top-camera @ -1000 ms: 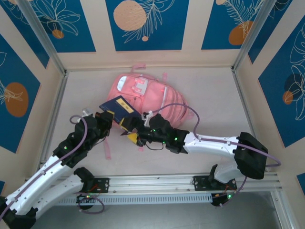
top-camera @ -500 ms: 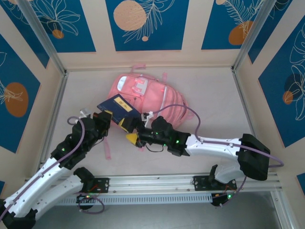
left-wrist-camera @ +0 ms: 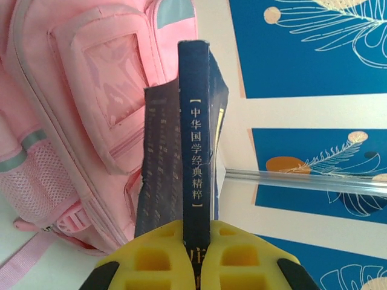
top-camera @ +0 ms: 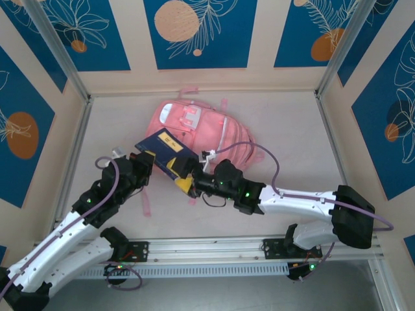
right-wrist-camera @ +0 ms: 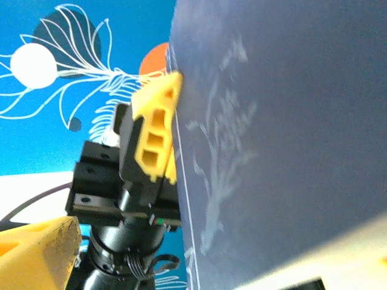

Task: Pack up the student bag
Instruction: Pass the book.

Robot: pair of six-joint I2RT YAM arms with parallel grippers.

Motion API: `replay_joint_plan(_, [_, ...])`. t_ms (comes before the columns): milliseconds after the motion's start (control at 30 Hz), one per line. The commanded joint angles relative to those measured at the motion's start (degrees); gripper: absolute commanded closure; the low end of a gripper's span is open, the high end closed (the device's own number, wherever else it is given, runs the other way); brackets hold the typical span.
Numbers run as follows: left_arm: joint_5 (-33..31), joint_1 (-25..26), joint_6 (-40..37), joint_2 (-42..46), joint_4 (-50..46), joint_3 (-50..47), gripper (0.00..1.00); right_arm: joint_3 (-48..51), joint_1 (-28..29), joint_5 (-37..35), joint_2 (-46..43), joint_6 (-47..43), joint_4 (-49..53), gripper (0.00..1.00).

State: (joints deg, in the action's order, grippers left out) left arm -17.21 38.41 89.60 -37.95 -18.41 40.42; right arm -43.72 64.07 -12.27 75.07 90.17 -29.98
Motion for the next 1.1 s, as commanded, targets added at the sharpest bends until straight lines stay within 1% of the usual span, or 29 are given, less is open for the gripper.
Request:
replay_joint_plan(0, [1.74,-0.42,2.22,1.42,1.79,0.53,1.0,-2.43,-1.44,-3.77,0.6,-2.46,-3.34,0.05])
replay_joint_plan(67, [1.9,-0.44,2.46,2.34,0.83,0.37,1.0,-2.82,-2.21,-4.89,0.82,-3.18,-3.96,0.08])
replay_joint_plan(200, [2.18,-0.44,3.07,4.58,-0.95,-0.67,1.0,-2.7,-3.47,-7.97,-0.3,-4.85,-4.11,0.19])
replay_joint_plan(267, [2.61,-0.41,3.54,5.42,-1.68,-1.5,1.0,-2.67,-3.68,-10.06,-1.2,-6.38,-3.3,0.3])
replay_joint_plan(333, [3.35,-0.39,4.37,6.04,-1.72,-2.53,1.0,-2.69,-3.78,-11.85,-1.86,-8.65,-2.91,0.46])
replay_joint_plan(367, [3.77,-0.36,4.64,6.2,-1.56,-2.92,1.0,-2.71,-3.88,-12.24,-1.86,-8.75,-2.64,0.51])
replay_joint_plan(467, [5.29,-0.26,5.29,5.92,-1.06,-3.78,1.0,-2.95,-4.25,-11.77,-1.09,-9.13,-3.46,0.62])
replay_joint_plan(600, [6.27,-0.18,4.5,5.85,-0.23,-4.37,1.0,-3.28,-4.31,-10.21,-0.08,-9.99,-4.03,0.88])
replay_joint_plan(633, [6.23,-0.18,3.74,6.11,-0.4,-4.27,0.97,-3.05,-4.35,-10.21,-0.54,-10.13,-3.18,0.93])
replay_joint_plan(667, [6.11,-0.18,2.97,6.48,-1.16,-4.03,0.83,-2.66,-4.6,-9.94,-1.16,-10.78,-2.43,0.96])
replay_joint_plan(700, [5.82,-0.11,1.52,7.22,-2.34,-3.68,0.65,-2.43,-5.18,-8.78,-2.11,-11.5,-0.88,1.0])
replay_joint_plan(733, [5.62,-0.23,-1.19,8.07,-2.55,-3.54,0.46,-2.3,-6.08,-7.15,-3.22,-11.77,1.6,1.0])
replay_joint_plan(800, [5.98,-0.32,-8.67,9.94,-1.94,-3.77,0.25,-1.25,-8.4,-2.5,-5.34,-13.04,3.7,1.0])
replay_joint_plan(833, [6.81,-0.35,-12.36,10.88,-1.68,-4.06,0.19,-0.19,-9.69,0.54,-6.55,-13.93,3.61,1.0])
replay_joint_plan(867, [7.98,-0.41,-15.63,11.64,-1.27,-4.45,0.15,0.79,-10.97,3.4,-7.72,-14.81,3.26,1.0])
replay_joint_plan(933, [11.67,-0.56,-22.4,13.04,-0.32,-5.49,0.11,3.24,-13.84,10.02,-10.54,-17.01,2.41,1.0])
replay_joint_plan(1000, [15.68,-0.68,-26.5,13.97,2.18,-7.36,0.11,6.05,-16.08,15.42,-13.75,-19.56,0.82,1.0])
replay_joint_plan(1067, [20.02,-1.09,-27.93,14.23,5.47,-9.31,0.11,7.5,-18.83,21.77,-16.47,-19.82,1.42,1.0])
